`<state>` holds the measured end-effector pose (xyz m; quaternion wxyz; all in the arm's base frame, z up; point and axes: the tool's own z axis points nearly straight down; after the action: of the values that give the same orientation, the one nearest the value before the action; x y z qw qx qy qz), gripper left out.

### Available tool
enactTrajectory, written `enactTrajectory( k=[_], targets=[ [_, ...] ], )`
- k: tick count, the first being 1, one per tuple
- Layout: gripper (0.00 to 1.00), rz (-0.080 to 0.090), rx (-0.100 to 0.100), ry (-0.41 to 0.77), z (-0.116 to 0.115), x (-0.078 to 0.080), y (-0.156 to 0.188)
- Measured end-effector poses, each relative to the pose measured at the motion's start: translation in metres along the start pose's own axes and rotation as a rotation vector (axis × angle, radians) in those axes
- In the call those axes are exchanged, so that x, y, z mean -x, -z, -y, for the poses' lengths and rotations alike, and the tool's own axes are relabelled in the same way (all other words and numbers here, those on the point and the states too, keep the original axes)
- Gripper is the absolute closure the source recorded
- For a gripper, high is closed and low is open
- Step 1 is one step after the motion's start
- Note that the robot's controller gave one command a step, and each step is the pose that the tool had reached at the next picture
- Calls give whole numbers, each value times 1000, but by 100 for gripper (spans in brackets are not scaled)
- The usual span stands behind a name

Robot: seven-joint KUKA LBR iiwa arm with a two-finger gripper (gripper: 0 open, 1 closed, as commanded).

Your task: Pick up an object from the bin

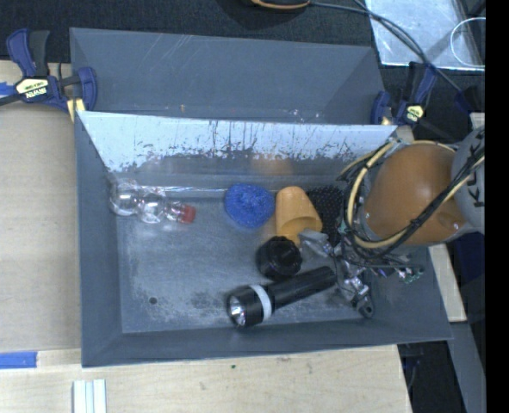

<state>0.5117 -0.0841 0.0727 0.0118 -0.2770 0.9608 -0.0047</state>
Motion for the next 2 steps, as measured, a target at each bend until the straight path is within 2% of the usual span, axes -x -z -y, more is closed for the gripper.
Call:
enactTrajectory(
  k=[1,2],
  targets=[
    [100,-17,6,-496,-17,-13,-2],
    [100,-17,6,-495,-17,-13,-2]
  ],
)
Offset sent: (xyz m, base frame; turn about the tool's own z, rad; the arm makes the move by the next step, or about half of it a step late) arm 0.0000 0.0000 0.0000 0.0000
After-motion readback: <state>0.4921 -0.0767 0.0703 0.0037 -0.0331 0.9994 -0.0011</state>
